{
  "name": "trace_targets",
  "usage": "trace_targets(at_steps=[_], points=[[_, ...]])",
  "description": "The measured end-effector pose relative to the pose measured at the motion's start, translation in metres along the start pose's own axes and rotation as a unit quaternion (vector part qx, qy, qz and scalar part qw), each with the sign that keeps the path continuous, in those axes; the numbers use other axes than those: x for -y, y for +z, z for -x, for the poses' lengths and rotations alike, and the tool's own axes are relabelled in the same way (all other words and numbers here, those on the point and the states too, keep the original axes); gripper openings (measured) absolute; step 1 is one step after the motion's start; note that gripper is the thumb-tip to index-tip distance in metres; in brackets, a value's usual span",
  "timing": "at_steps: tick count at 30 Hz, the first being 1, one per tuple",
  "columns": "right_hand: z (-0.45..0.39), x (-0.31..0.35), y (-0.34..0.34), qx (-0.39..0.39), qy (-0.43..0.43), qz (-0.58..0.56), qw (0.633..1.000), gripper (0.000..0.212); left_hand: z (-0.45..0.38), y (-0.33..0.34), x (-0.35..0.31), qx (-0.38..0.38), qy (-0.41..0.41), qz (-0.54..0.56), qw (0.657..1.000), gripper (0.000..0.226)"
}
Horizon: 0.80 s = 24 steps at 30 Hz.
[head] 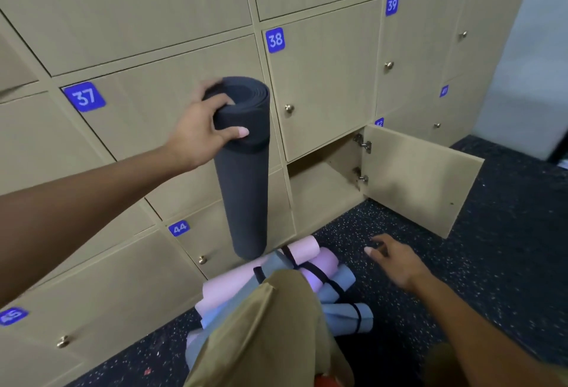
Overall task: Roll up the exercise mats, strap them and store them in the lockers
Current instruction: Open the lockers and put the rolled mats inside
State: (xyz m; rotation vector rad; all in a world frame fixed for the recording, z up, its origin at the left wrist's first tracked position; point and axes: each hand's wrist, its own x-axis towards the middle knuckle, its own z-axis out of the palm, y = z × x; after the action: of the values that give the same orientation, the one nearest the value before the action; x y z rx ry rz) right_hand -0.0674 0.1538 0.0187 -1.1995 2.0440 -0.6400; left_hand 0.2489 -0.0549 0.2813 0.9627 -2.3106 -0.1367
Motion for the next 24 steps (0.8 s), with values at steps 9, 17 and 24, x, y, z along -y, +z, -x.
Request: trace_targets(at_steps=[9, 17, 24], points=[[0.006, 0.002, -0.018, -0.026, 0.007, -0.136, 0.990, 0.044, -0.027, 0.026, -0.066, -0.022, 0.034, 0.095, 0.995, 0.038], [0.000, 0.032, -0.034, 0.149, 0.104, -0.624, 0.760, 0.106, 0.009, 0.103, -0.106, 0.022, 0.003, 0.127, 0.992, 0.037], [-0.020, 0.052, -0.019, 0.177, 0.146, -0.719, 0.655, 0.093, 0.055, 0.143, -0.122, 0.082, 0.070, 0.122, 0.987, 0.041]])
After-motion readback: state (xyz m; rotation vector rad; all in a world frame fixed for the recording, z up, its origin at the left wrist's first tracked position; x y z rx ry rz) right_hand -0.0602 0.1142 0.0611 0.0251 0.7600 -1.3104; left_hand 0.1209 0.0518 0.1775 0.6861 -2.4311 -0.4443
